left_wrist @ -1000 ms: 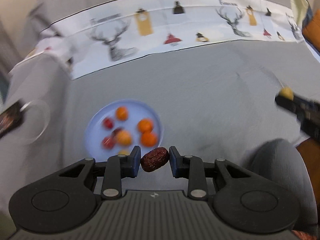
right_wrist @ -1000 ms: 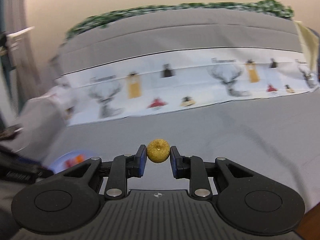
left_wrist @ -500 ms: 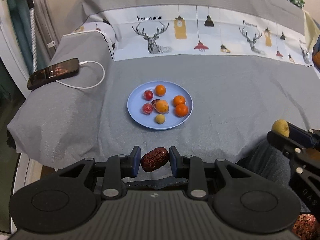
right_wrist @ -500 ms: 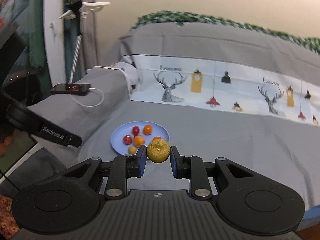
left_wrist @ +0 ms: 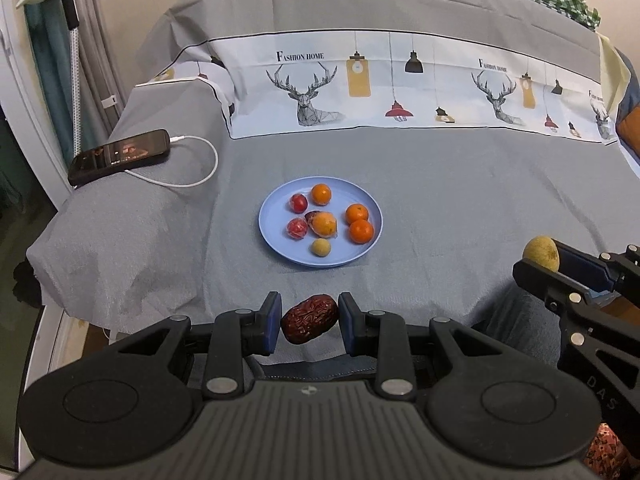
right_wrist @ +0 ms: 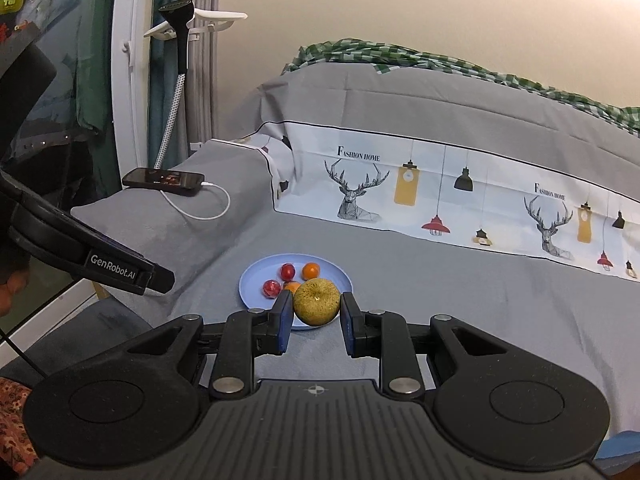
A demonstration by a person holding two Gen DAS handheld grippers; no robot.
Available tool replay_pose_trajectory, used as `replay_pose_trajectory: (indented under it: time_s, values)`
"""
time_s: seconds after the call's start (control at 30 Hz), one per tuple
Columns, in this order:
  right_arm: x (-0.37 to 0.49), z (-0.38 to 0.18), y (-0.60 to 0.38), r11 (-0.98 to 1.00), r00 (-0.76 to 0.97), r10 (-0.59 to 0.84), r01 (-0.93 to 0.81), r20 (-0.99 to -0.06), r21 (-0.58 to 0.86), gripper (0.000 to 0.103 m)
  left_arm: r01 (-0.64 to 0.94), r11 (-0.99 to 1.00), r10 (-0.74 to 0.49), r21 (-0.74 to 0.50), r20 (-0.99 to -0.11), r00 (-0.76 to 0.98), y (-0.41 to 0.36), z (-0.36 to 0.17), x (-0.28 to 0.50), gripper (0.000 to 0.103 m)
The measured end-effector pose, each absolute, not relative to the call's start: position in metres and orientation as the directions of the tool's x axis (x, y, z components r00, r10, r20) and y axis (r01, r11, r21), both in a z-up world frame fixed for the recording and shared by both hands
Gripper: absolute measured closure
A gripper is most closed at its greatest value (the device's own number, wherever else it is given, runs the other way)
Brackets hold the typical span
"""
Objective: Organize fruits
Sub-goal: 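Carry the yellow fruit and red date to the blue plate and release both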
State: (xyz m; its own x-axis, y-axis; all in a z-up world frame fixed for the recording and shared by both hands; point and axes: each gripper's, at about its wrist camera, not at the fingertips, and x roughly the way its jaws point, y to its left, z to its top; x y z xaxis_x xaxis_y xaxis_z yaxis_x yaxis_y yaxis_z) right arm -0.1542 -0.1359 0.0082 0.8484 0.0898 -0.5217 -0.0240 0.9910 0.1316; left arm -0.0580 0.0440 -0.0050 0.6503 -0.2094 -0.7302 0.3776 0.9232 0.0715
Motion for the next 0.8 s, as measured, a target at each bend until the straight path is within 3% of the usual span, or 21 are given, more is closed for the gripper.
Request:
replay_pose_trajectory:
  time_s: [0.8]
  values:
    - [-0.124, -0.015, -0.132, 0.99, 0.775, 0.124, -0.053, -0.62, 0.132, 0.077, 0.373, 0.928, -0.21, 0.02, -0.799, 0.563, 0.046, -0.041, -0.018, 0.069]
